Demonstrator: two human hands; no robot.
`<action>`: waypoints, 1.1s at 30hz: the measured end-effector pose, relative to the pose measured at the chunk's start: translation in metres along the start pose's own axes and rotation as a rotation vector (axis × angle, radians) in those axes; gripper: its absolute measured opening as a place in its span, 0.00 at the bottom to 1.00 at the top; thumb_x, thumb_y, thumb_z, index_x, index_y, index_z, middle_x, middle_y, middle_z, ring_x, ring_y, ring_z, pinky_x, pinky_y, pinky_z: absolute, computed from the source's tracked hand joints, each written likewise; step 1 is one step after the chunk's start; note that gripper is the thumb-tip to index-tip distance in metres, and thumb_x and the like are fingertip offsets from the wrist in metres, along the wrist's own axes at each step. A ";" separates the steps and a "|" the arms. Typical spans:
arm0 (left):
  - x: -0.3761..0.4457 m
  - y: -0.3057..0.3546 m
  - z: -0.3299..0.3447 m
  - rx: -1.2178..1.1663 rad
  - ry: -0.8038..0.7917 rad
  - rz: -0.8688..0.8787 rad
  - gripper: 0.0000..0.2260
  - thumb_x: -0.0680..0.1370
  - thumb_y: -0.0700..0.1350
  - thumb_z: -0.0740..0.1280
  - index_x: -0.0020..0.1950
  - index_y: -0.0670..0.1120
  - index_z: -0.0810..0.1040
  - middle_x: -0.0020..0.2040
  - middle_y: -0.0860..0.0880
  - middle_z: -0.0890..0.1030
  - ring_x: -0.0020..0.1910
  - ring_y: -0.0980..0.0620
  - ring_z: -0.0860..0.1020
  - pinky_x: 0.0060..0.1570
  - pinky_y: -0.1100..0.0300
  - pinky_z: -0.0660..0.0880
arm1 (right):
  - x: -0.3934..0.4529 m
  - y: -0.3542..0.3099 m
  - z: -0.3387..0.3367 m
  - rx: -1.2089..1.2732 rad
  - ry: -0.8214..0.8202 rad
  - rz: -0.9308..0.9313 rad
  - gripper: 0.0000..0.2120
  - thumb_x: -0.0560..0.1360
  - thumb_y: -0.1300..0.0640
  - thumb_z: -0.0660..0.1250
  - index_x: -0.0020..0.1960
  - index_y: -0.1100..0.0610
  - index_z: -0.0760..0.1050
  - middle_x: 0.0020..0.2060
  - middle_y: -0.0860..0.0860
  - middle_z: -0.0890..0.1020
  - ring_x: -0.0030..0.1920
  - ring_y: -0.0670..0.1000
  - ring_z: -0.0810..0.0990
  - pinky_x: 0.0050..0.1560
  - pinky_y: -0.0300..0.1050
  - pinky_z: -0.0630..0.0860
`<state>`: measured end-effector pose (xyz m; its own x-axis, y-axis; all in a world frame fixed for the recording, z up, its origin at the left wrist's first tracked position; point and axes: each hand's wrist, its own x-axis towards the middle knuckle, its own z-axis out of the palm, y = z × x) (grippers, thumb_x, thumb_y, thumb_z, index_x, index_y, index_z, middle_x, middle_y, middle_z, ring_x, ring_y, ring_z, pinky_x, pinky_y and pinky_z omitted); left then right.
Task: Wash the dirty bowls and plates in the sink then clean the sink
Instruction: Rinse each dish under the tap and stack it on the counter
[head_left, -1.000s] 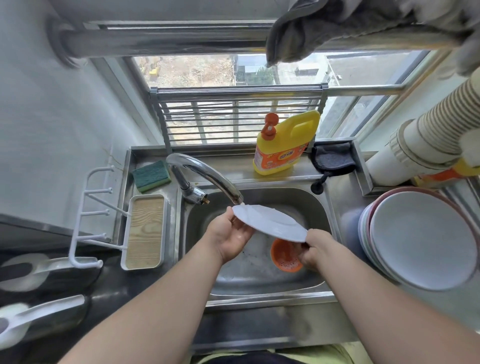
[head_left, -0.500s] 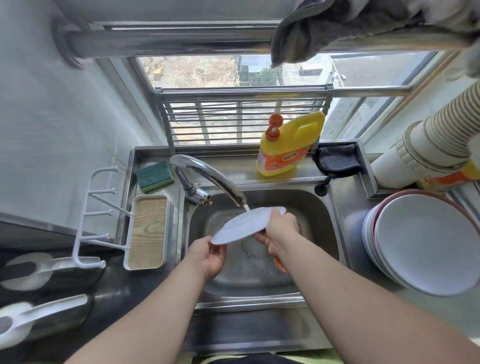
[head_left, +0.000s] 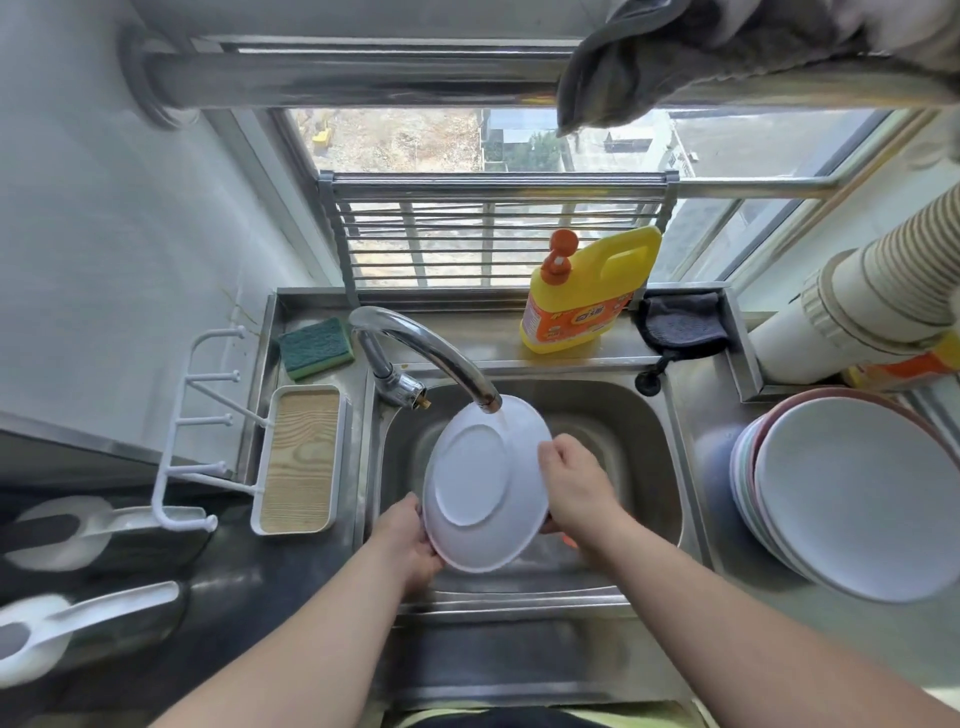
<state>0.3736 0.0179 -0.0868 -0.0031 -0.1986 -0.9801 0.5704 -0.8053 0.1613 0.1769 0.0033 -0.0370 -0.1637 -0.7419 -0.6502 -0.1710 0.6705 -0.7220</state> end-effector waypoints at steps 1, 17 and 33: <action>-0.001 -0.001 0.002 0.022 -0.020 0.000 0.17 0.89 0.54 0.55 0.58 0.44 0.77 0.57 0.42 0.84 0.49 0.42 0.82 0.45 0.45 0.78 | 0.002 0.009 -0.011 0.004 0.012 -0.005 0.15 0.85 0.48 0.59 0.41 0.51 0.72 0.38 0.54 0.78 0.36 0.54 0.77 0.31 0.48 0.77; 0.001 0.001 0.084 0.380 -0.149 0.346 0.10 0.85 0.52 0.64 0.62 0.50 0.80 0.50 0.49 0.87 0.46 0.46 0.83 0.44 0.50 0.83 | 0.035 0.063 -0.093 0.416 0.264 0.200 0.11 0.87 0.53 0.60 0.53 0.56 0.79 0.44 0.56 0.82 0.43 0.56 0.79 0.45 0.52 0.79; 0.018 0.022 -0.030 -0.185 -0.143 -0.130 0.14 0.81 0.30 0.59 0.37 0.41 0.72 0.22 0.49 0.66 0.14 0.57 0.61 0.11 0.67 0.56 | 0.030 -0.025 -0.012 -0.567 -0.105 -0.315 0.15 0.82 0.51 0.66 0.65 0.37 0.79 0.50 0.47 0.74 0.50 0.50 0.76 0.56 0.44 0.73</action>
<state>0.4109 0.0139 -0.1045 -0.1949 -0.1880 -0.9627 0.6979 -0.7162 -0.0014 0.1646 -0.0354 -0.0359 0.0690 -0.8809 -0.4682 -0.6858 0.2989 -0.6636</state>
